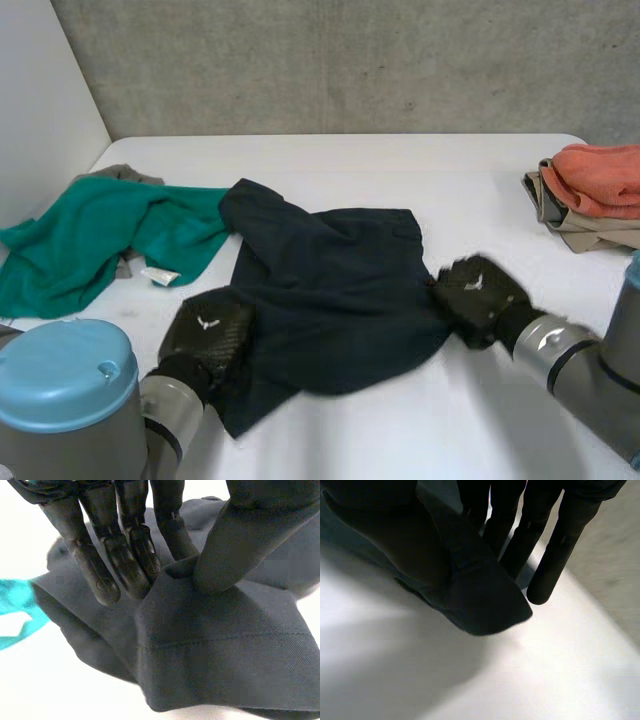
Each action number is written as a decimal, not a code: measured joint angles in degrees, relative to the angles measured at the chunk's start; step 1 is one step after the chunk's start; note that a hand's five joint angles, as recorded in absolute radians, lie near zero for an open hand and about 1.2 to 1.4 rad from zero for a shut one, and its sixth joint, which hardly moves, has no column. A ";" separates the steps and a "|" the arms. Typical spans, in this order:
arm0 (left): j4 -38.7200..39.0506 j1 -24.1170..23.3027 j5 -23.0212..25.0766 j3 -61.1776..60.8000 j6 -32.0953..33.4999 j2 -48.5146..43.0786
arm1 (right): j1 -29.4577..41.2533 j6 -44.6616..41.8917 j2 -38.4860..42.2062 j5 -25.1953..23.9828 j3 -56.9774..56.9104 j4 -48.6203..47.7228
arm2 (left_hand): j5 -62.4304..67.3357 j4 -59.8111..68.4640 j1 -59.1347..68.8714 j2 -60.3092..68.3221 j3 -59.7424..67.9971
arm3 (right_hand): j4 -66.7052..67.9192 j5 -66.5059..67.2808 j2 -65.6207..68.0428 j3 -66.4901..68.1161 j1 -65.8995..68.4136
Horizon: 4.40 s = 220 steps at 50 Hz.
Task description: Fold the laundry.
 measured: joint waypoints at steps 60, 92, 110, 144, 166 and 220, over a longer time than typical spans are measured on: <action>30.61 7.60 9.58 39.27 22.51 -7.29 | 6.76 13.60 15.05 10.34 -58.47 -8.98 | 1.75 0.26 0.00 0.33 0.39 | 0.23 0.83 0.00 1.01 0.00; -16.98 -4.44 -3.37 6.67 28.69 7.30 | 7.60 -8.46 6.90 6.95 -26.52 35.35 | 1.76 0.43 0.00 0.36 0.39 | 0.24 0.89 0.00 1.01 0.00; -18.07 -8.03 -1.04 7.35 24.20 8.25 | 6.86 -17.09 -5.34 6.69 -12.62 37.39 | -39.48 -41.49 -44.96 -41.04 -40.56 | 0.23 0.90 0.00 1.01 0.00; -2.35 6.52 6.59 11.68 20.05 -12.72 | 3.08 4.82 -1.22 10.93 -12.54 14.32 | -1.11 -3.19 0.57 -2.79 -3.00 | 0.24 0.89 0.00 1.02 0.00; -27.81 4.63 0.62 -1.04 32.14 20.53 | 4.60 -6.36 -6.89 10.63 -12.47 28.10 | 0.59 0.22 0.57 0.25 0.32 | 0.24 0.91 0.00 1.01 0.00; 1.23 13.97 20.02 46.94 34.93 -37.78 | 4.69 -10.26 -4.16 10.97 -7.41 25.70 | 0.34 0.18 0.41 0.03 0.11 | 0.24 1.16 0.00 1.02 0.01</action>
